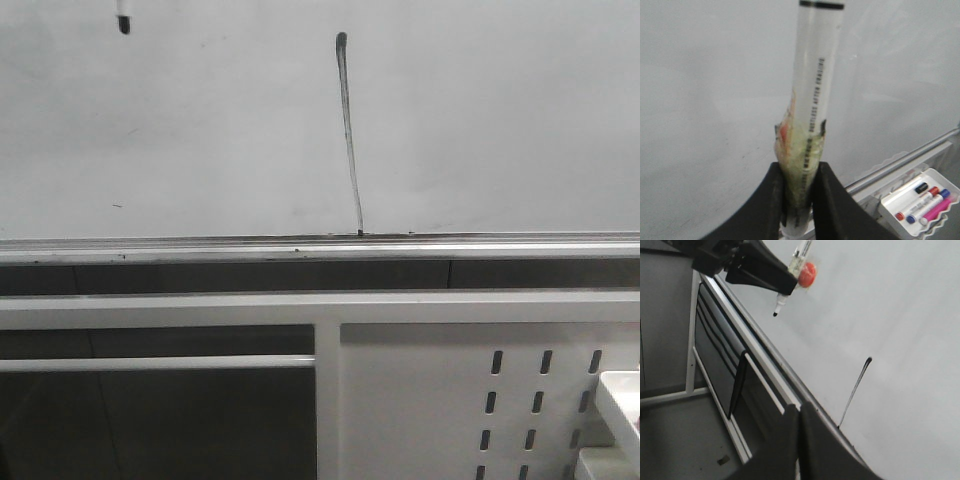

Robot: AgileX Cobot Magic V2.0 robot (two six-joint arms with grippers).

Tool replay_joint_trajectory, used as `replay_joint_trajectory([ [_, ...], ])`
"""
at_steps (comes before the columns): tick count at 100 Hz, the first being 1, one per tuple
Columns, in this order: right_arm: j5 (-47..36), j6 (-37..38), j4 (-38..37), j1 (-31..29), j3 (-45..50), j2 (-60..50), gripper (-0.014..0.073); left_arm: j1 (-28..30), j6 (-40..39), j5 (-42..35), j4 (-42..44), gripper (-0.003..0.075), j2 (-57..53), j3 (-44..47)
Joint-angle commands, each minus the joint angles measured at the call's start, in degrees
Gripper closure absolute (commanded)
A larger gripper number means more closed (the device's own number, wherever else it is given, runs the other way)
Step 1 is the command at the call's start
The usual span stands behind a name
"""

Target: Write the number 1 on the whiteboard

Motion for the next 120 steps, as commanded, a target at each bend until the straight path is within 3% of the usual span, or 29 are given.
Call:
replay_joint_trajectory([
  [1, -5.0, 1.7, -0.2, -0.4, 1.2, -0.6, 0.0643, -7.7, -0.2, -15.1, -0.6, 0.0740, 3.8, -1.7],
  [15, -5.6, 2.9, 0.6, -0.4, 3.7, -0.7, 0.0643, -14.4, -12.0, -26.4, -1.0, 0.0740, 11.9, -1.7],
  [26, -6.0, 2.9, 0.6, -0.4, 3.8, -0.7, 0.0643, -13.3, -21.9, -26.4, 1.4, 0.0740, 16.6, -1.7],
  [35, -6.3, 2.9, 0.6, -0.4, 3.8, -0.7, 0.0643, -12.0, -25.0, -26.3, 5.2, 0.0740, 18.3, -1.7],
  [71, -6.4, 2.9, 2.0, -0.4, 3.8, -0.7, 0.0643, 1.7, -25.2, -14.0, 13.4, 0.0740, 18.7, -2.5],
  [120, -6.8, 2.9, 2.8, -0.4, 3.8, -0.7, 0.0643, 3.3, -27.1, -17.4, 14.2, 0.0740, 18.7, -2.5],
])
